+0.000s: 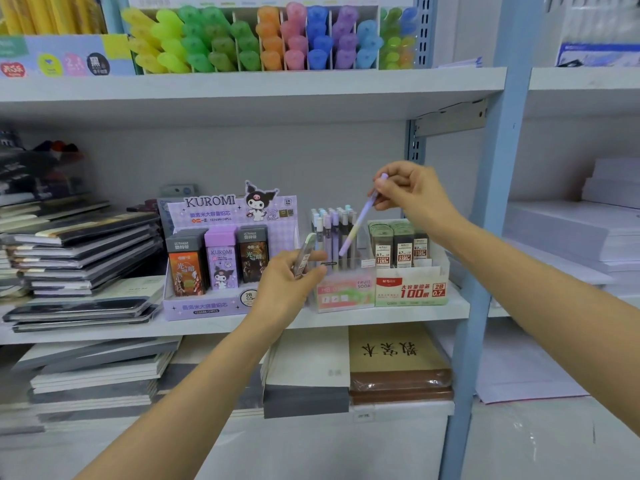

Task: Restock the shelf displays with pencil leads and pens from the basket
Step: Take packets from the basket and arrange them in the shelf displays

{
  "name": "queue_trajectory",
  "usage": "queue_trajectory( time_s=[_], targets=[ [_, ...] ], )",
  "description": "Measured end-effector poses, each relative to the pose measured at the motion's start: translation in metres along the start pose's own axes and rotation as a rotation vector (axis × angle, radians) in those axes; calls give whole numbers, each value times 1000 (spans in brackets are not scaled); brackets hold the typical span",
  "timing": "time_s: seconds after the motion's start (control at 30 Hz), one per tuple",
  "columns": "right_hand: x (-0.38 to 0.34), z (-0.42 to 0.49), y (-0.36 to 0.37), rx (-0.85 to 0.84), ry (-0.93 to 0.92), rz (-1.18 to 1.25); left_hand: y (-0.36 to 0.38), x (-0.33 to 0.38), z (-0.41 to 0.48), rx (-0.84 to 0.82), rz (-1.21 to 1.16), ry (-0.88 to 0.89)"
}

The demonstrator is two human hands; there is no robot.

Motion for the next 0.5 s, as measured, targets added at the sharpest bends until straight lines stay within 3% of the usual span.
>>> queue_trajectory(
  time_s=[0.27, 0.5],
  targets=[
    [27, -3, 29, -95, -20, -191, -2, -6, 4, 45, 42, -19],
    [23, 2, 30, -168, 3, -262, -3, -11, 5, -15, -82, -57]
  ],
)
Point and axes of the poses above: each hand's wrist, its own z-axis towards the middle knuckle, its own y-axis out of the palm, x = y × z, the point moved 2 cm from there along z, towards the middle knuckle, and after that the axes turned 14 degrees about z, right-handed, at the moved point
